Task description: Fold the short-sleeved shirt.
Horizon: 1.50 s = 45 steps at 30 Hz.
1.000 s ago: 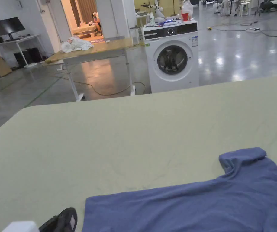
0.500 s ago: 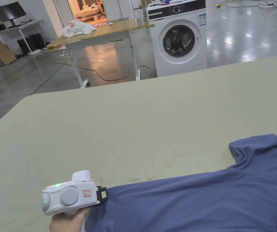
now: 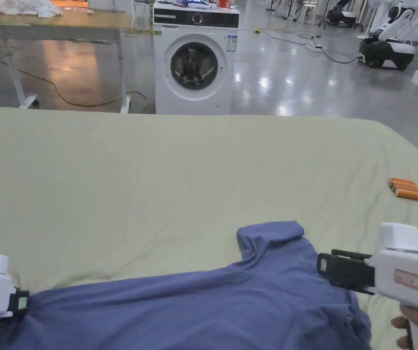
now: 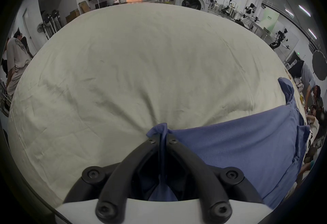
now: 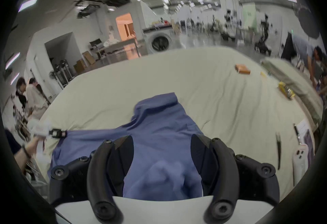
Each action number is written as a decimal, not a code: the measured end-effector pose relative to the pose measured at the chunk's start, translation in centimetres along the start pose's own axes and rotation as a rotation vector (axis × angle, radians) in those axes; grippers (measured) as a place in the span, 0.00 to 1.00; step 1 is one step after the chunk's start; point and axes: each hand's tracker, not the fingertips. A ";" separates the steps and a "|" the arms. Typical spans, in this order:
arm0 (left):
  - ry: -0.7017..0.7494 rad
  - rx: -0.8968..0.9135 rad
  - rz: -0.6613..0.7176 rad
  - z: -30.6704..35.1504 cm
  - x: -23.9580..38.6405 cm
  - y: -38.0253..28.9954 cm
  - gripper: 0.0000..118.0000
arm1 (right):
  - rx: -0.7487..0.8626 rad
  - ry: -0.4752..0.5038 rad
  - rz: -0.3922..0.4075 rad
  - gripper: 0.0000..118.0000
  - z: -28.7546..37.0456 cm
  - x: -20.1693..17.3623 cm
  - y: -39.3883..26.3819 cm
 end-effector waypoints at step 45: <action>-0.107 0.285 -0.059 17.9 -5.8 -22.2 0.81 | 0.002 -0.076 0.074 0.54 15.5 2.3 -23.6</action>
